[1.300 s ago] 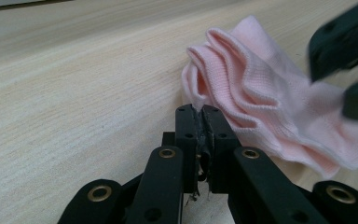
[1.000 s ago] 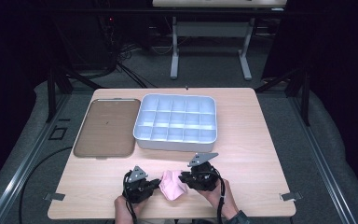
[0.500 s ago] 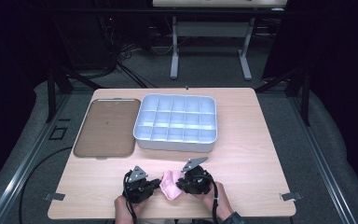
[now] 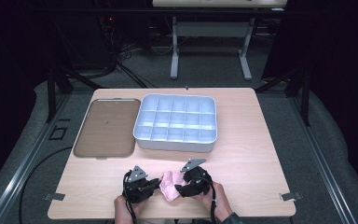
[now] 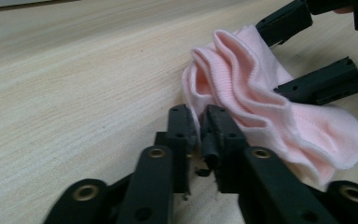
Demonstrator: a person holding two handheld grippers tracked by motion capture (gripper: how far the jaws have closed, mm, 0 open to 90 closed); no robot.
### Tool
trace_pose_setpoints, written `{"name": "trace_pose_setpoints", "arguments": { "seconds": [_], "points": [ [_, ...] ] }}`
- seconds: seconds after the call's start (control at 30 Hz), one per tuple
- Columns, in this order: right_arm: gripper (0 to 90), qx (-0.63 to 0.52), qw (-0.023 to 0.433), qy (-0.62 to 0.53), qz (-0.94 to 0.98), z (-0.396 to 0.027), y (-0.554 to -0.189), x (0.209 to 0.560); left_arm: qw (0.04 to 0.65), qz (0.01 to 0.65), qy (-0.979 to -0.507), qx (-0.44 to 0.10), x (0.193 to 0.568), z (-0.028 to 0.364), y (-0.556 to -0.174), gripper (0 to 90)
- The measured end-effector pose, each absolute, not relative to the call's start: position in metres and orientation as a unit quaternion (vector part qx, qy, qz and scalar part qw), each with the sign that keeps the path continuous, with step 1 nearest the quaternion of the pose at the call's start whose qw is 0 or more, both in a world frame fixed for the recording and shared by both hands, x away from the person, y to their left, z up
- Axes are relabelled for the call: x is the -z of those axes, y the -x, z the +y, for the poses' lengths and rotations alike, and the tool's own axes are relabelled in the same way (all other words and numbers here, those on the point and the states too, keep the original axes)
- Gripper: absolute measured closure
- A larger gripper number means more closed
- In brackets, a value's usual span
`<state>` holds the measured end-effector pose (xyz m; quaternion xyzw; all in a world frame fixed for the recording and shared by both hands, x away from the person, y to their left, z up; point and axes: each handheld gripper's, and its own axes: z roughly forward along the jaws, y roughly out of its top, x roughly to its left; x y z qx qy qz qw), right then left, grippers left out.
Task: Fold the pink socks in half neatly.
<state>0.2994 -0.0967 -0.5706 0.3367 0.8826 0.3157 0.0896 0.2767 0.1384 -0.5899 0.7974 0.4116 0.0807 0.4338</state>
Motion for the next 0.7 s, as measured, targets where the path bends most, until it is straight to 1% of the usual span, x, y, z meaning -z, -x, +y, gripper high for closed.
{"name": "trace_pose_setpoints", "arguments": {
  "seconds": [0.07, 0.2, 0.3, 0.4, 0.5, 0.57, 0.63, 0.7],
  "points": [
    [33.2, -0.315, 0.091, -0.339, 0.882, -0.097, -0.299, 0.571, 0.443, 0.414, -0.791, -0.084, 0.587, 0.143, -0.276, 71.4],
    [32.2, -0.313, 0.091, -0.34, 0.882, -0.097, -0.299, 0.571, 0.459, 0.411, -0.783, -0.09, 0.572, 0.153, -0.27, 68.6],
    [30.1, -0.31, 0.095, -0.346, 0.88, -0.097, -0.299, 0.571, 0.473, 0.396, -0.781, -0.097, 0.558, 0.155, -0.263, 68.6],
    [29.2, -0.313, 0.093, -0.348, 0.879, -0.097, -0.3, 0.571, 0.479, 0.37, -0.79, -0.097, 0.548, 0.146, -0.259, 69.4],
    [29.0, -0.307, 0.096, -0.348, 0.881, -0.097, -0.299, 0.57, 0.469, 0.345, -0.808, -0.091, 0.546, 0.133, -0.26, 73.3],
    [28.8, -0.306, 0.096, -0.349, 0.88, -0.097, -0.299, 0.57, 0.46, 0.337, -0.817, -0.086, 0.549, 0.124, -0.26, 77.8],
    [29.4, -0.311, 0.092, -0.351, 0.878, -0.097, -0.299, 0.571, 0.442, 0.333, -0.828, -0.09, 0.551, 0.118, -0.262, 83.1],
    [31.4, -0.313, 0.092, -0.354, 0.877, -0.097, -0.299, 0.571, 0.43, 0.336, -0.833, -0.094, 0.555, 0.116, -0.263, 86.2]
  ]
}}
